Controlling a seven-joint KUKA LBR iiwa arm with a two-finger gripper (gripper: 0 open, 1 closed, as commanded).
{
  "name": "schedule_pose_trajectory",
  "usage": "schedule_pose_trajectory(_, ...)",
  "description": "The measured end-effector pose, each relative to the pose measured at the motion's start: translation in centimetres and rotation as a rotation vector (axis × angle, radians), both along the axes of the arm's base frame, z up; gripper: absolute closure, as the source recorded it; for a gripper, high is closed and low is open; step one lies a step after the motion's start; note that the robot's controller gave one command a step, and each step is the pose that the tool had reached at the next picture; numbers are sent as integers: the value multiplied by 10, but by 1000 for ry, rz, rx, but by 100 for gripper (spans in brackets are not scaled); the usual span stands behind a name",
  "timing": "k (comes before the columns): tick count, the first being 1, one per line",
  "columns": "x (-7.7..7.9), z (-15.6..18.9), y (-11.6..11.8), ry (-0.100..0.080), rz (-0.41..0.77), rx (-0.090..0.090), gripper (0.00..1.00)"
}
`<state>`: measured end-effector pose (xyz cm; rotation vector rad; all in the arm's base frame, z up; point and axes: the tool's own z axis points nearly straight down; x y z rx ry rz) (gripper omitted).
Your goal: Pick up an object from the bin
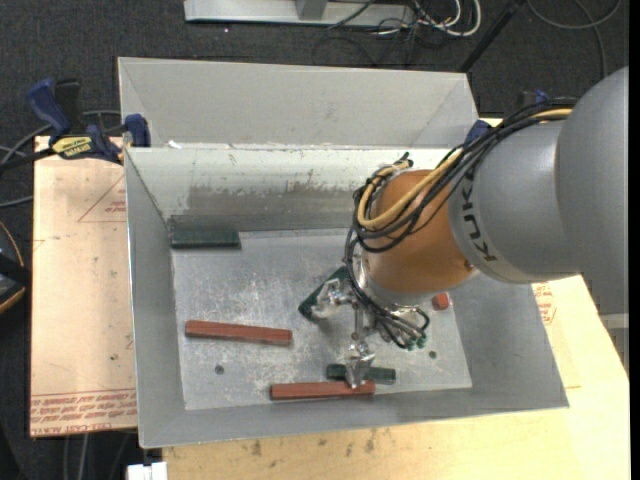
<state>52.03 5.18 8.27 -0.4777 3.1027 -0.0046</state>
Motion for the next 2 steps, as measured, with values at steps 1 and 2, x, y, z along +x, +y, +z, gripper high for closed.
schedule_pose_trajectory(1,1,1,2,-5,-2,5,0)
schedule_pose_trajectory(2,-11,10,2,-5,167,5,0)
